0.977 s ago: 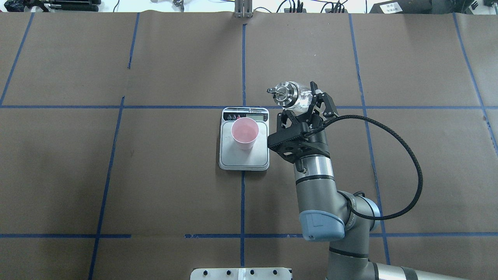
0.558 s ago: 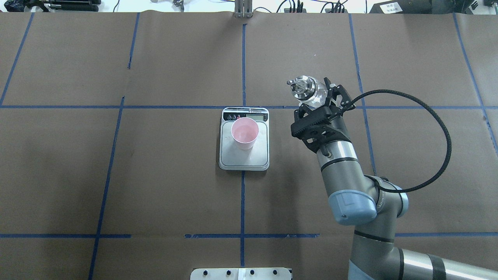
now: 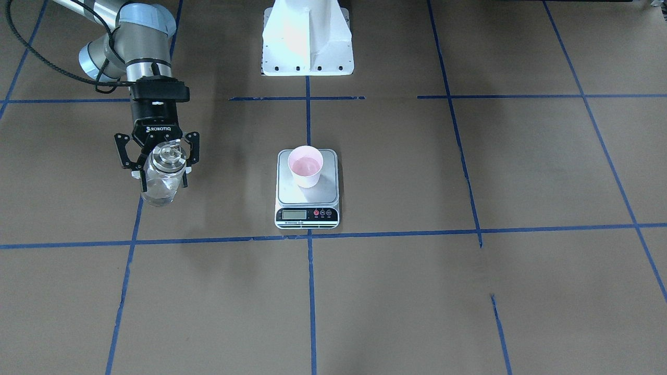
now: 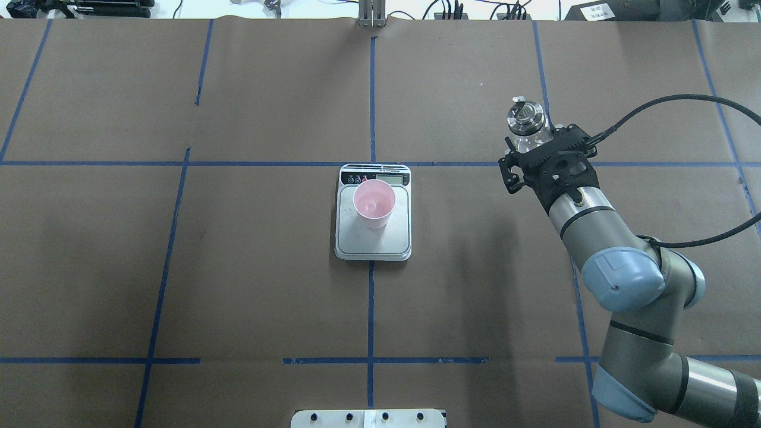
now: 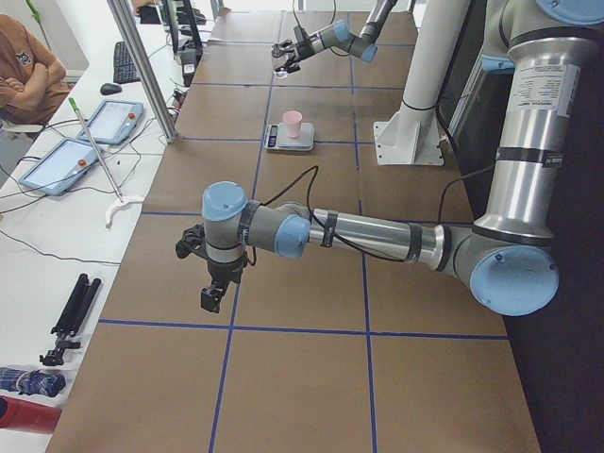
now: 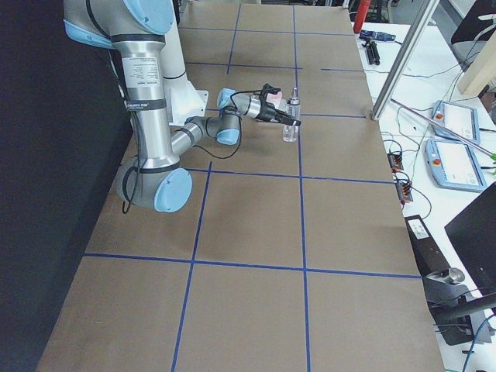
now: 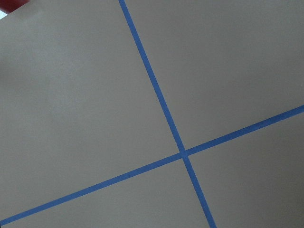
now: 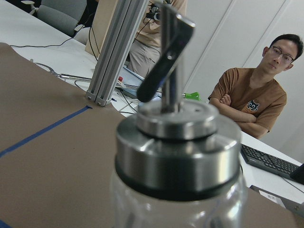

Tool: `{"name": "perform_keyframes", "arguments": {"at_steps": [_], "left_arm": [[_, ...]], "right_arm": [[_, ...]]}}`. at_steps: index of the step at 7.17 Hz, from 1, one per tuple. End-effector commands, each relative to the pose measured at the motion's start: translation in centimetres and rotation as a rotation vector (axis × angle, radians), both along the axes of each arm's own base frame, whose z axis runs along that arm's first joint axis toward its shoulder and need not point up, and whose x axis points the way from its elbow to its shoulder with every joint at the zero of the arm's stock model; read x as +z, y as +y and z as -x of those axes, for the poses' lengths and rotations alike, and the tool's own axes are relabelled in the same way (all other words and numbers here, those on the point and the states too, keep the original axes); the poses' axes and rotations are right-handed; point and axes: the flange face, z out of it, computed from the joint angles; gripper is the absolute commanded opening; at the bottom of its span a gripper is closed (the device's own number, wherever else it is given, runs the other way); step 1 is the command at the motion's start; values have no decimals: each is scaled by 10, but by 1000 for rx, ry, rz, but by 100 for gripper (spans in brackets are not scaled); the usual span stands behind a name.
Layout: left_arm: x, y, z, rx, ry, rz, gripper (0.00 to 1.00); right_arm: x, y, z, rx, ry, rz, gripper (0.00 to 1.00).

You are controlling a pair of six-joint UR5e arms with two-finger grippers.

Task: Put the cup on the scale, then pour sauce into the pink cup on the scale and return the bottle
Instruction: 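Carry the upright bottle with the right gripper away from the scale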

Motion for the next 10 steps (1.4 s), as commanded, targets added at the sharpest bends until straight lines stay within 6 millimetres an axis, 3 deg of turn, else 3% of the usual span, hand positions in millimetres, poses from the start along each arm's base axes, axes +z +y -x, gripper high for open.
{"name": "perform_keyframes", "arguments": {"at_steps": [1,4,8,9,10], "left_arm": [[-3,0,0,0,0,-4,100],[-2,1,0,-2,-1,0,100],[-3,0,0,-3,-1,-4,100],[-5,0,0,-3,0,-7,100],[-7,0,0,-3,0,-10,100]], "right_arm": [[-8,3,-13,21,-227,83,0],[4,5,-20,65,-353,146,0],[55,9,-35,168,-367,203,0],[82,11,-40,182,-333,228,0],[89,12,-41,196,-357,248,0]]}}
